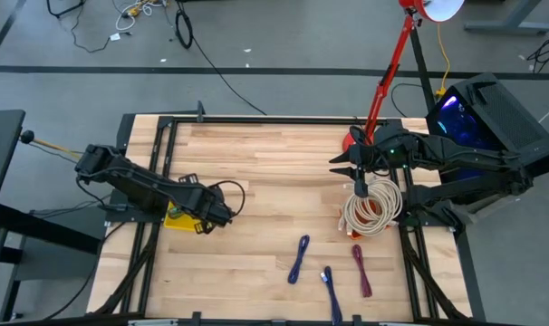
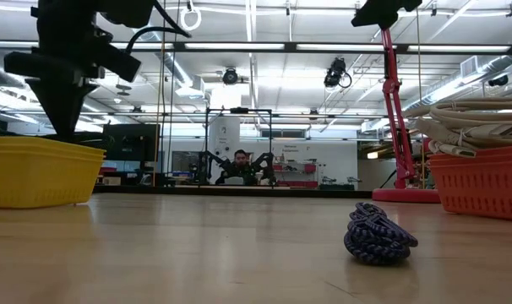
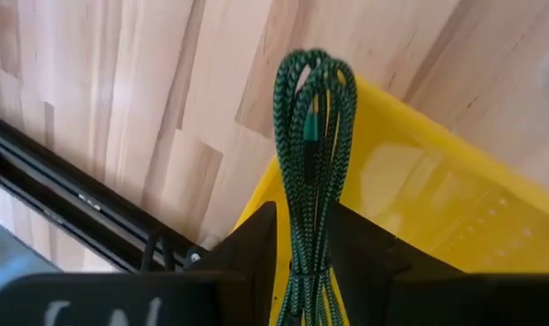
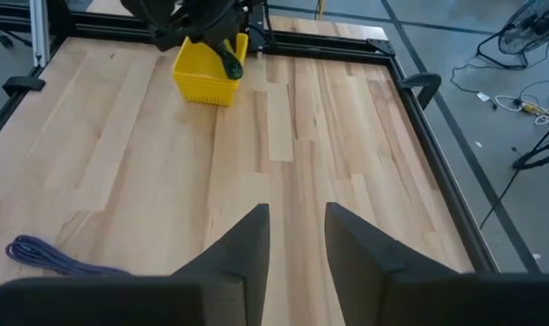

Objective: Pick & Place USB Port
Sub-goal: Put the black and green charger cable into the yellow bin

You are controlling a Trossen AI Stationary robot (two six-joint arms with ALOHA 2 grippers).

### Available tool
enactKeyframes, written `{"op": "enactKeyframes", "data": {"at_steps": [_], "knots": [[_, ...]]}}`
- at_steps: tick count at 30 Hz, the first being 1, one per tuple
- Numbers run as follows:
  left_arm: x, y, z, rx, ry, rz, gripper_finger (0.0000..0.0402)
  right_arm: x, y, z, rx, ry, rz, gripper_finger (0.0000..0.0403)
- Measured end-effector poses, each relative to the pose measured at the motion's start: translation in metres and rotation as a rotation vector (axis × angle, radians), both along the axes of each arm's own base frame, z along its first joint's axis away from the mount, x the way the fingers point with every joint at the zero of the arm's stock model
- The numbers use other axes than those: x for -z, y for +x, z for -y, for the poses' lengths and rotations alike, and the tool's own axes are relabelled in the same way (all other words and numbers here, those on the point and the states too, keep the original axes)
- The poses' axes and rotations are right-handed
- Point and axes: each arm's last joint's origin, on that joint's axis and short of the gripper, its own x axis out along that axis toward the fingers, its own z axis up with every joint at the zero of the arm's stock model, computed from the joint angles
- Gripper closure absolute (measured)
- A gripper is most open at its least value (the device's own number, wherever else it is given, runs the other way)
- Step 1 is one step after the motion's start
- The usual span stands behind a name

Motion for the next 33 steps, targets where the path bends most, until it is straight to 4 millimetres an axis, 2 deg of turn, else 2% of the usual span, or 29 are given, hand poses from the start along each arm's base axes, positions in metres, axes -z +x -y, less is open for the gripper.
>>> {"op": "enactKeyframes", "data": {"at_steps": [8,20,26,30,33], "knots": [[-0.01,0.003,-0.001,-0.02,-0.017,0.077,0.0297,0.0,0.0,0.0,-0.005,-0.009,-0.001,0.0294],[-0.011,-0.009,-0.004,-0.101,-0.005,-0.036,0.0303,0.002,-0.001,0.0,-0.01,0.006,-0.019,0.0294],[-0.01,-0.01,0.001,-0.14,-0.022,-0.031,0.0303,0.003,-0.001,-0.001,-0.023,0.017,-0.03,0.0294],[-0.003,-0.012,0.003,-0.161,-0.009,-0.01,0.0303,0.003,-0.002,-0.001,-0.022,0.019,-0.03,0.0294],[0.013,-0.025,0.0,-0.192,0.031,-0.085,0.0303,0.003,-0.002,-0.001,-0.02,0.023,-0.033,0.0294]]}}
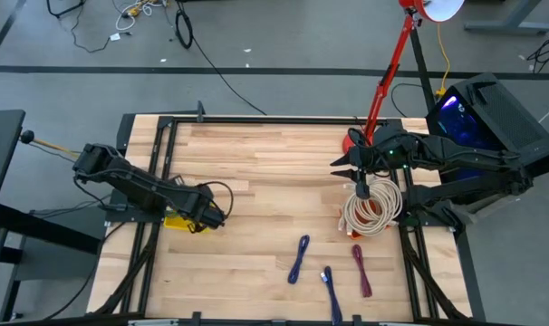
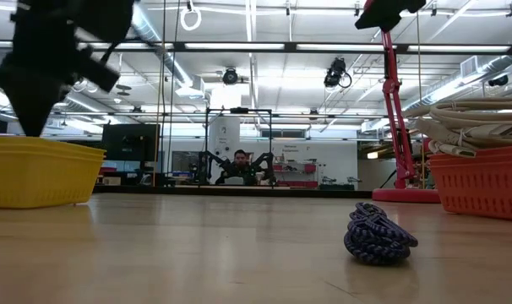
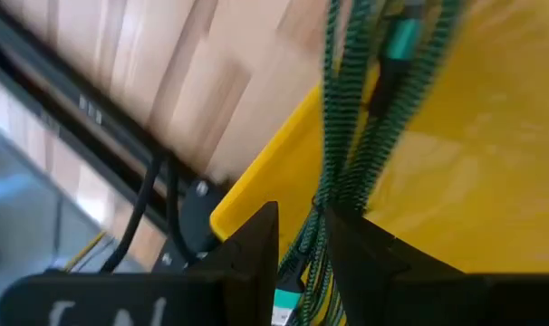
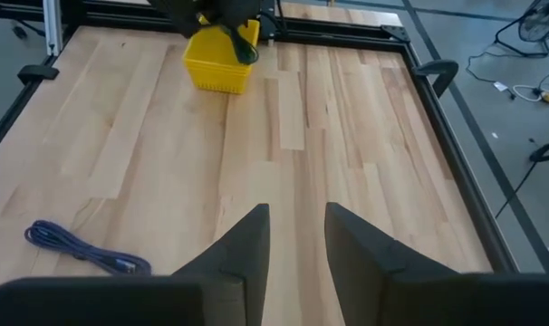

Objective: Pick & Place USB Port
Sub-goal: Put the black and green charger cable into the yellow bin, then put the black and pink charger cable into the yellow bin

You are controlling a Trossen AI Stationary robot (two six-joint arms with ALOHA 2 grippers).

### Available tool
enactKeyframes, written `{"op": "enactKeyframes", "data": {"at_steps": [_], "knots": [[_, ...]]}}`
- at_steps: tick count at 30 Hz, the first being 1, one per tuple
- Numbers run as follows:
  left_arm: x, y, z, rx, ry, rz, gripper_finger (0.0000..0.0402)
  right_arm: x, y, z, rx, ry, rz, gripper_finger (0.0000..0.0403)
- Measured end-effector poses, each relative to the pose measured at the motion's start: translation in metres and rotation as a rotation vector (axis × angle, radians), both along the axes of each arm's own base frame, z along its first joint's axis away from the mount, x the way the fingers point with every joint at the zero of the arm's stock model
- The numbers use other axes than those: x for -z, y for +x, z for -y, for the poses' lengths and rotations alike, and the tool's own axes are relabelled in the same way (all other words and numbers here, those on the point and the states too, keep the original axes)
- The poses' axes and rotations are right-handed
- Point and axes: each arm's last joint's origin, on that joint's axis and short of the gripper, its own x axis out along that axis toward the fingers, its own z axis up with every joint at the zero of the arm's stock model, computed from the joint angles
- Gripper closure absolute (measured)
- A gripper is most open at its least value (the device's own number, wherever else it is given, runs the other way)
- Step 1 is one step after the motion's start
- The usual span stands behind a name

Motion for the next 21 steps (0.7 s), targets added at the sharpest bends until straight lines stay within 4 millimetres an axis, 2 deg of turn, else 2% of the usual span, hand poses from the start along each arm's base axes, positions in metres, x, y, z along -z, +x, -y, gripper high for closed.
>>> {"op": "enactKeyframes", "data": {"at_steps": [4,9,13,19,21], "knots": [[0.019,-0.015,-0.004,-0.02,0.007,-0.088,0.0303,0.0,0.0,0.0,0.001,0.001,0.0,0.0294],[0.02,-0.004,-0.002,0.013,-0.022,0.021,0.0303,-0.001,0.0,0.0,0.002,0.0,0.006,0.0294],[0.007,0.011,0.001,0.084,0.008,0.117,0.0303,-0.003,0.002,0.0,-0.001,-0.009,0.042,0.0294],[-0.022,0.008,-0.004,0.053,0.125,0.044,0.0303,-0.003,0.002,0.0,-0.002,-0.013,0.039,0.0294],[-0.032,0.014,-0.003,0.042,0.146,0.106,0.0303,0.001,0.003,0.0,-0.001,-0.011,0.03,0.0294]]}}
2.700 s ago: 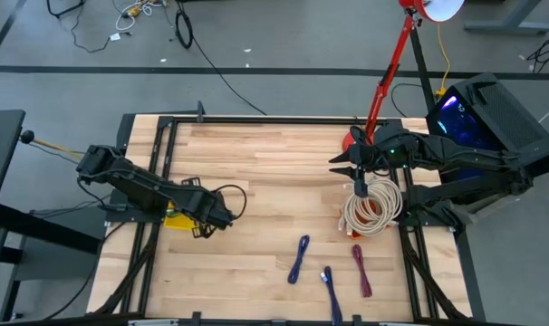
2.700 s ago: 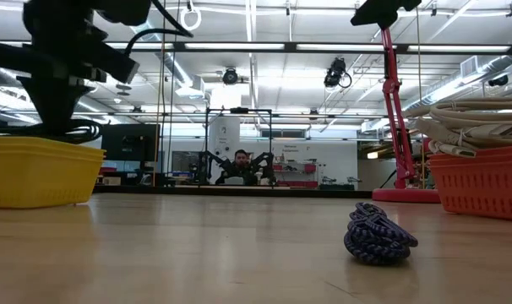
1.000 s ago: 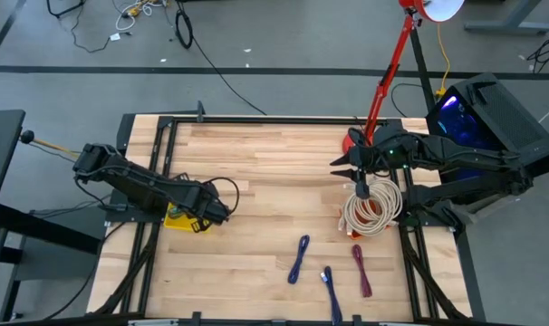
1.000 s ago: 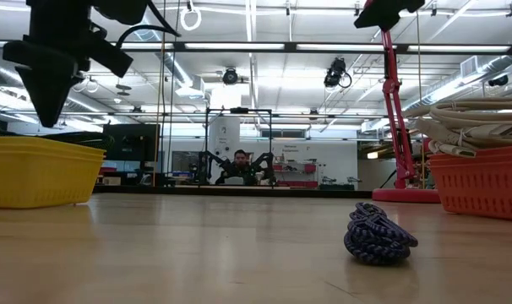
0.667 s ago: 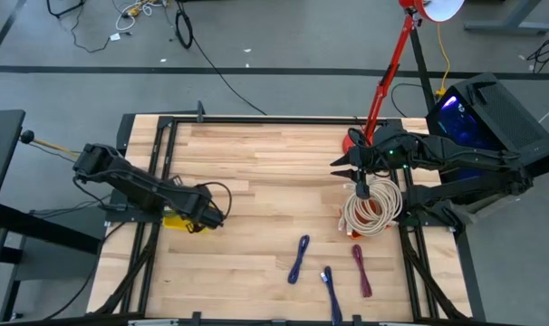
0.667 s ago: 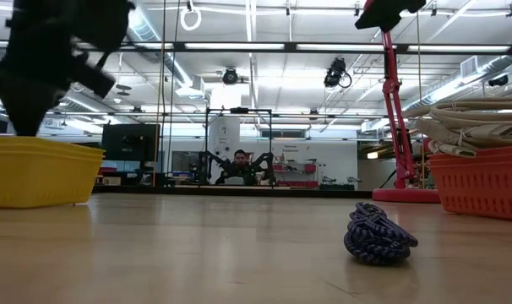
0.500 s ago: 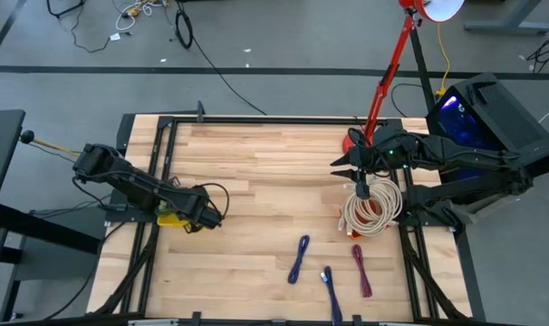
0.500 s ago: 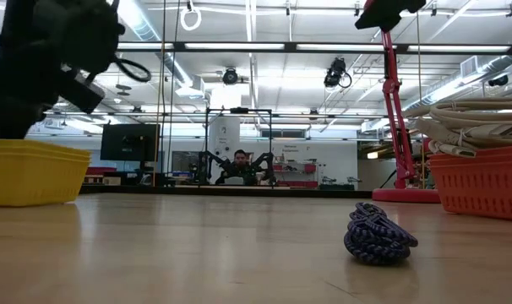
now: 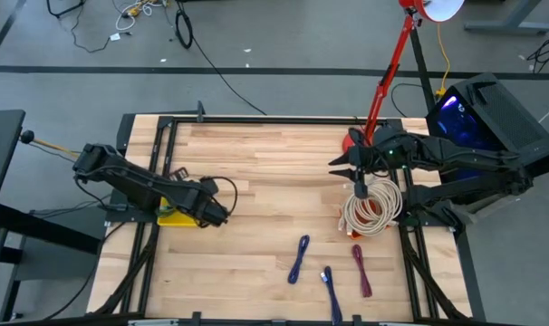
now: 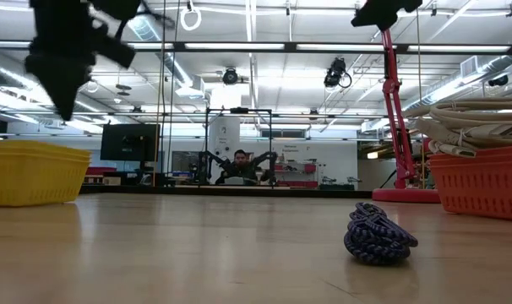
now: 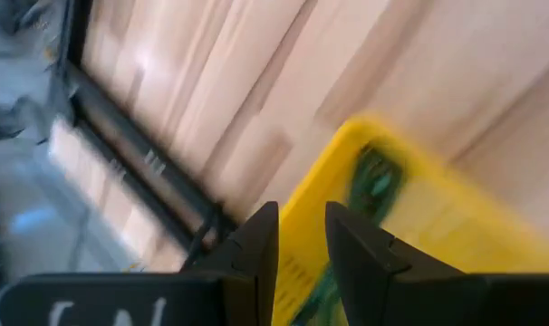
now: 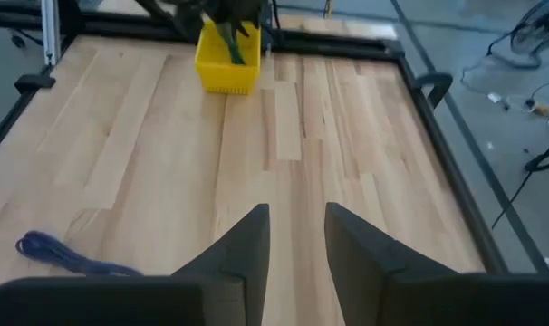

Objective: Pick & Place USB Port
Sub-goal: Put the black and pink charger cable into the yellow bin

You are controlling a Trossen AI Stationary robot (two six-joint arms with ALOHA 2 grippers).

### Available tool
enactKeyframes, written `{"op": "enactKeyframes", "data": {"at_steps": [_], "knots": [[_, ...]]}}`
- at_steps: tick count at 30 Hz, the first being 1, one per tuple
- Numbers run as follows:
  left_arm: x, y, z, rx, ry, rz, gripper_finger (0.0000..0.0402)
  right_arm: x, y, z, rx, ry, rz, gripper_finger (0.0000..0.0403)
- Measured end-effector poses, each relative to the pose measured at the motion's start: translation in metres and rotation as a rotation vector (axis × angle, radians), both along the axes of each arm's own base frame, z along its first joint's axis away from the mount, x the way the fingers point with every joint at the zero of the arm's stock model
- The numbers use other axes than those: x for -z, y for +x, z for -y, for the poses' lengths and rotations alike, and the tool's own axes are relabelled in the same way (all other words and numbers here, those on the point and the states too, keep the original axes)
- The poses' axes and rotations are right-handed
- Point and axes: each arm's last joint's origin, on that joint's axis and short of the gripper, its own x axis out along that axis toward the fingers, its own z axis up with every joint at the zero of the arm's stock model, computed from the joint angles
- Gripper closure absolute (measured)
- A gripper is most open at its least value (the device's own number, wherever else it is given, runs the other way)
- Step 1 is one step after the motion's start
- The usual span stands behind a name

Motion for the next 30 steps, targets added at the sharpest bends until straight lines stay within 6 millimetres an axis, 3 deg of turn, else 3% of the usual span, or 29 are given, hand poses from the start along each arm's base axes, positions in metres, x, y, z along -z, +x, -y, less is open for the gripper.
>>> {"op": "enactKeyframes", "data": {"at_steps": [9,13,16,22,30], "knots": [[-0.041,0.046,0.022,0.201,-0.09,0.418,0.0303,0.051,0.005,-0.003,0.0,0.162,-0.096,0.0294],[-0.049,0.066,0.034,0.319,-0.128,0.613,0.0303,0.061,0.006,-0.015,-0.063,0.281,-0.11,0.0294],[-0.055,0.074,0.041,0.386,-0.137,0.7,0.0303,0.061,0.009,-0.035,-0.172,0.351,-0.068,0.0294],[-0.056,0.074,0.049,0.424,-0.075,0.727,0.0303,0.056,0.005,-0.093,-0.408,0.46,0.017,0.0294],[-0.056,0.072,0.057,0.438,-0.046,0.741,0.0303,0.065,-0.017,-0.157,-0.303,0.524,0.03,0.0294]]}}
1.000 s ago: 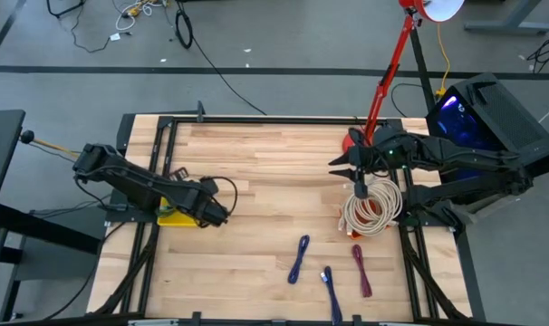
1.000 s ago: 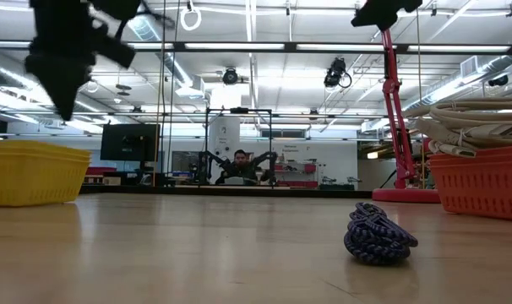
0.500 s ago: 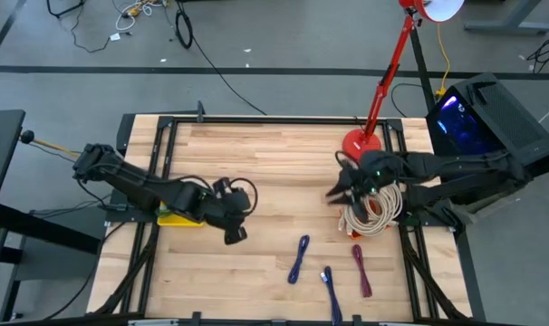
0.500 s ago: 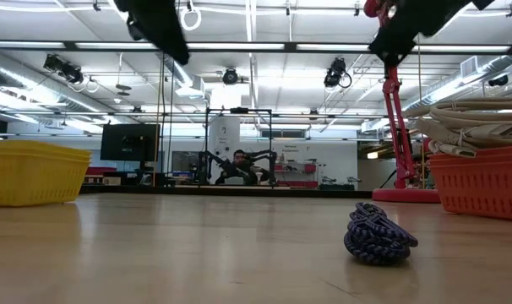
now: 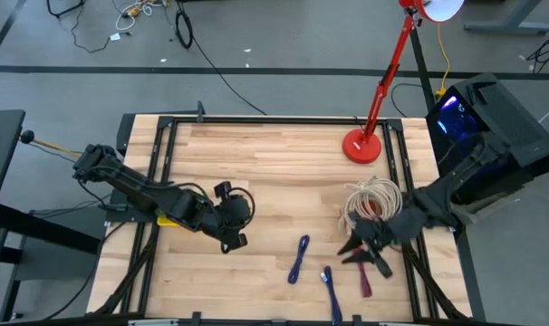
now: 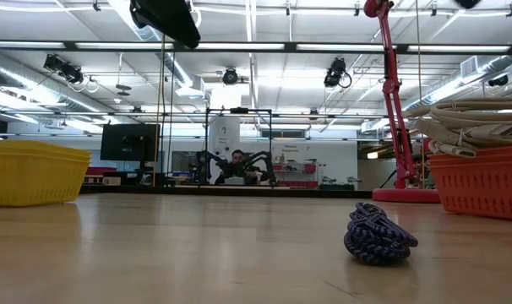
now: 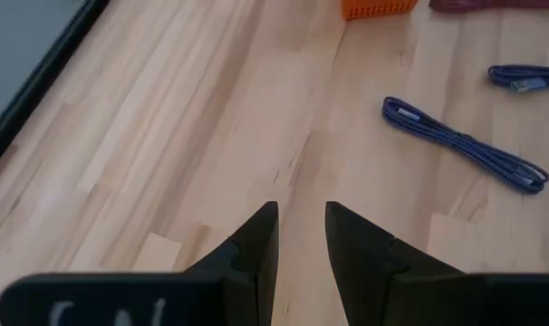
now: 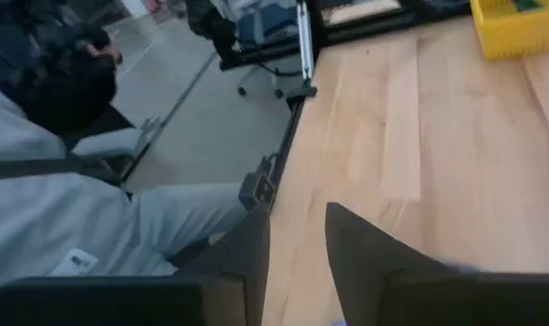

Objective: Pick & Place USB Port
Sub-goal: Put the black and pink charger cable into the yellow bin

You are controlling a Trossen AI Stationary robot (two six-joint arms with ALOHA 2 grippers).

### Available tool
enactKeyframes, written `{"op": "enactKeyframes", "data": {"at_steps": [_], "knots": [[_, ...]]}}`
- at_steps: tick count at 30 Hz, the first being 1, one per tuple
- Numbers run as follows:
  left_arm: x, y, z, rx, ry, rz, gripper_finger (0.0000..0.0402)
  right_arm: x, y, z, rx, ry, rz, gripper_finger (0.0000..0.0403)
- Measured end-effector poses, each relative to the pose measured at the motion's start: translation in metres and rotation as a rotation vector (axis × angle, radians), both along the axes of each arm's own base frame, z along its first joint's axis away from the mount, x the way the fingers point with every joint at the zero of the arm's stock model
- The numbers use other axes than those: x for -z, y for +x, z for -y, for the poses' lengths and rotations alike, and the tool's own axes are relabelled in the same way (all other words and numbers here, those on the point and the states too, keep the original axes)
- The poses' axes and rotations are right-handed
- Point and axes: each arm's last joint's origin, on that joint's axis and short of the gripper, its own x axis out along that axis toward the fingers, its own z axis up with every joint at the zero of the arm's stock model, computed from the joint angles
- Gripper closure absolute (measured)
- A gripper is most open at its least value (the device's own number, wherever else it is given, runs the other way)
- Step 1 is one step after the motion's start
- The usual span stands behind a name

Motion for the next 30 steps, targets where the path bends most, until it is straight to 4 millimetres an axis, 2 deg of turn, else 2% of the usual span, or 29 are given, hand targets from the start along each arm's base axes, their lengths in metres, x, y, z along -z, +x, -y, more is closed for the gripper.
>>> {"op": "enactKeyframes", "data": {"at_steps": [6,11,18,24,30], "knots": [[-0.002,0.0,0.005,-0.003,-0.006,0.033,0.0303,0.023,-0.018,-0.036,0.103,-0.052,-0.095,0.0294],[-0.003,-0.001,0.009,-0.006,-0.031,0.056,0.0303,0.049,-0.024,-0.053,0.177,-0.089,-0.221,0.0294],[-0.003,-0.004,0.018,-0.04,-0.1,0.087,0.0303,0.08,-0.03,-0.068,0.247,-0.102,-0.375,0.0294],[-0.004,-0.007,0.026,-0.043,-0.109,0.124,0.0303,0.09,-0.037,-0.073,0.305,-0.099,-0.422,0.0302],[-0.005,-0.009,0.031,-0.037,-0.099,0.138,0.0303,0.1,-0.048,-0.075,0.271,-0.129,-0.556,0.0335]]}}
